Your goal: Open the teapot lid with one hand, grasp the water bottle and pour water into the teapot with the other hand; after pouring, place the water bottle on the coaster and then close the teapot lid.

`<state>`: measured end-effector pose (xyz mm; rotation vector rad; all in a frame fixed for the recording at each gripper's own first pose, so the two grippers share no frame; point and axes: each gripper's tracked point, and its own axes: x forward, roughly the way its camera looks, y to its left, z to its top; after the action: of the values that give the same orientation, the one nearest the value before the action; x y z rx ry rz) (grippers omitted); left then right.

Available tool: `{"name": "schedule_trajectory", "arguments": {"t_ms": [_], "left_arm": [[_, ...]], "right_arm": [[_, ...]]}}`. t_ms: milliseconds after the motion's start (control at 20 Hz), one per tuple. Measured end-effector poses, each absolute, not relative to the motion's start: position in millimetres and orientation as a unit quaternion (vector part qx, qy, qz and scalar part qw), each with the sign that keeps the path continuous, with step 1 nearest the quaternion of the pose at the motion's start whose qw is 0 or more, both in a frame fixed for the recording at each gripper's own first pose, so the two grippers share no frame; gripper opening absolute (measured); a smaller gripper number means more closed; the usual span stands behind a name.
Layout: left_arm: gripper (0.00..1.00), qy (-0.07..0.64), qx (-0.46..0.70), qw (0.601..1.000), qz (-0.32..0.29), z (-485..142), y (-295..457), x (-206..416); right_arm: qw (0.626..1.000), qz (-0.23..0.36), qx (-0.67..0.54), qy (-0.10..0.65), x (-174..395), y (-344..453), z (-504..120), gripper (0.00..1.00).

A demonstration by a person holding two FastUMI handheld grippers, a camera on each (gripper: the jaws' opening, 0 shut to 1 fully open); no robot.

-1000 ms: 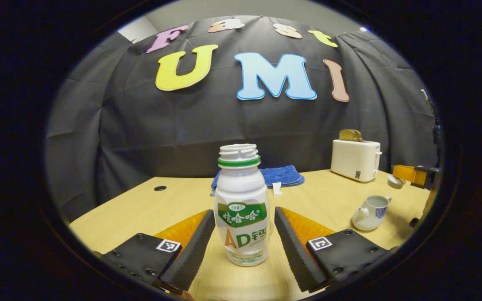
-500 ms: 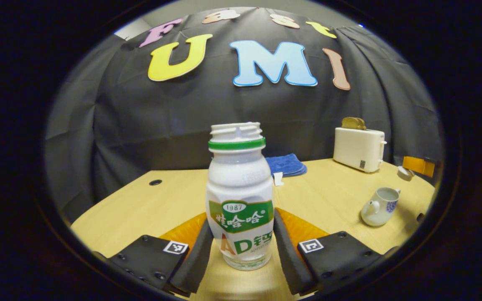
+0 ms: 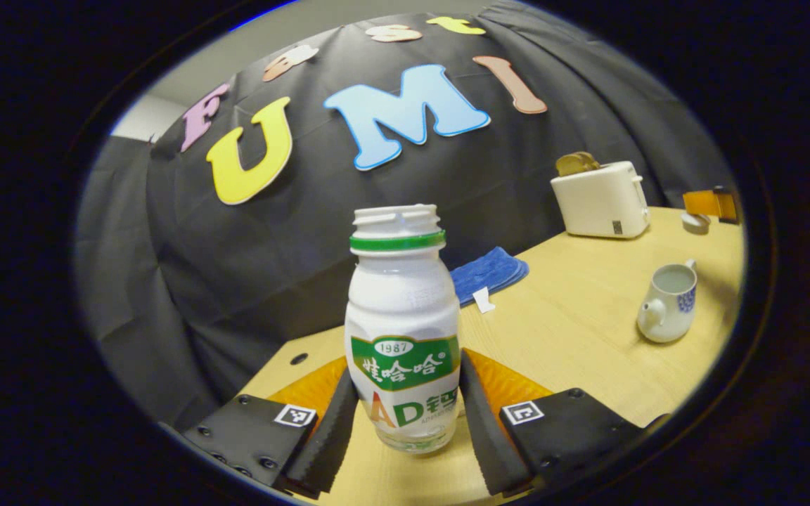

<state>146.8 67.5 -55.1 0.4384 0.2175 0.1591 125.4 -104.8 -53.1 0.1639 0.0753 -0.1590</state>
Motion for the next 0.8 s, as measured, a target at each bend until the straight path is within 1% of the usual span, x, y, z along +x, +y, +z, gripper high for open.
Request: {"name": "schedule_trajectory", "arguments": {"t_ms": [250,300,350,600,800], "left_arm": [[0.85,0.088,0.362,0.924,0.089,-33.2,54.1,151.6],[0.77,0.085,0.386,0.915,0.086,-30.5,48.8,153.2],[0.85,0.084,0.405,0.907,0.082,-29.1,42.8,155.0],[0.86,0.077,0.471,0.876,0.068,-26.7,18.2,160.1],[0.86,0.065,0.538,0.838,0.056,-20.3,-2.9,161.6]], "right_arm": [[0.992,-0.095,0.078,0.028,123.5,-116.6,-48.4,0.01],[0.992,-0.097,0.079,0.028,123.8,-118.5,-48.7,0.01],[0.991,-0.097,0.083,0.028,123.5,-119.0,-48.4,0.01],[0.989,-0.105,0.101,0.028,122.6,-129.3,-48.2,0.01],[0.986,-0.115,0.119,0.029,121.4,-143.0,-49.4,0.01]]}}
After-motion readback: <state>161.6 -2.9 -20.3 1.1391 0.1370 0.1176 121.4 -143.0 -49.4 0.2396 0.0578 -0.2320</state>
